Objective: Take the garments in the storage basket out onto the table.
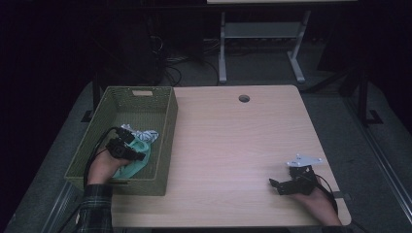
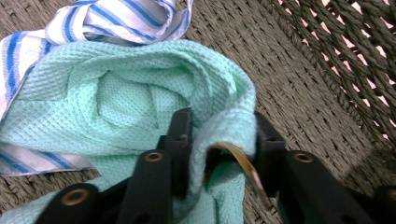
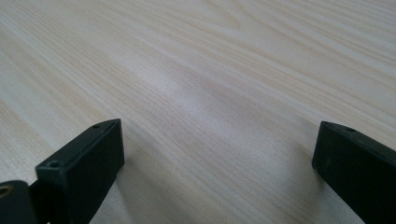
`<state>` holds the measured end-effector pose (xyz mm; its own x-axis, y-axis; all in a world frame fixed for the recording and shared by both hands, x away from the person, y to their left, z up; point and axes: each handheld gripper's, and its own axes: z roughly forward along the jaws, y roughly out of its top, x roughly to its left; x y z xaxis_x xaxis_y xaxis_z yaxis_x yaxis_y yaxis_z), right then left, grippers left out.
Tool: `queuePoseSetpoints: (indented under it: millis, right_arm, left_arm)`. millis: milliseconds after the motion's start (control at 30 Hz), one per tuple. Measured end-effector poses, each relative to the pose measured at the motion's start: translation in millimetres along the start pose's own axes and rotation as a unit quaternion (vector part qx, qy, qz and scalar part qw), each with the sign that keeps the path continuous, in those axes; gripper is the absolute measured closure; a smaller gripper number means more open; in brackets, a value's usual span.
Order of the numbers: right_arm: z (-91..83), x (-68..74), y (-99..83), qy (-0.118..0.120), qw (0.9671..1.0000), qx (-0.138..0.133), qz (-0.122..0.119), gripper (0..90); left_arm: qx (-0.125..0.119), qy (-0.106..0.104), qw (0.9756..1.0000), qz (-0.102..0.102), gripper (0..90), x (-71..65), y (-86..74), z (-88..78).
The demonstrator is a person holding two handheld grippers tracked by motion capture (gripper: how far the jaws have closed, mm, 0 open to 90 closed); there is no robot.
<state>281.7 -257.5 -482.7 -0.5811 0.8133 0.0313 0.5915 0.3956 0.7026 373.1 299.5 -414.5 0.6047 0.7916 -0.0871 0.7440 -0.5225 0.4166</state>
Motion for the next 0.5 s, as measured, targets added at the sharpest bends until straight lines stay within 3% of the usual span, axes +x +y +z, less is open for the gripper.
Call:
queuePoseSetpoints:
  millis: [300, 333, 433, 500]
  right_arm:
    - [0.0, 0.0, 0.0, 0.0, 1.0, 0.0, 0.0, 1.5]
    - [0.0, 0.1, 0.0, 0.0, 1.0, 0.0, 0.0, 1.5]
    - [0.0, 0.0, 0.0, 0.0, 1.0, 0.0, 0.0, 1.5]
    - [0.0, 0.0, 0.0, 0.0, 1.0, 0.0, 0.0, 1.5]
  left_arm:
    - [-0.001, -0.015, 0.9998, -0.009, 79.1, 0.9, 1.1, -4.8]
    - [-0.01, -0.017, 0.9997, -0.015, 79.5, 0.0, 1.1, -4.8]
    - [-0.015, -0.018, 0.9997, -0.002, 80.3, 0.7, 1.2, -8.5]
    - [-0.028, -0.023, 0.9993, -0.006, 80.6, 1.0, 0.9, -11.2]
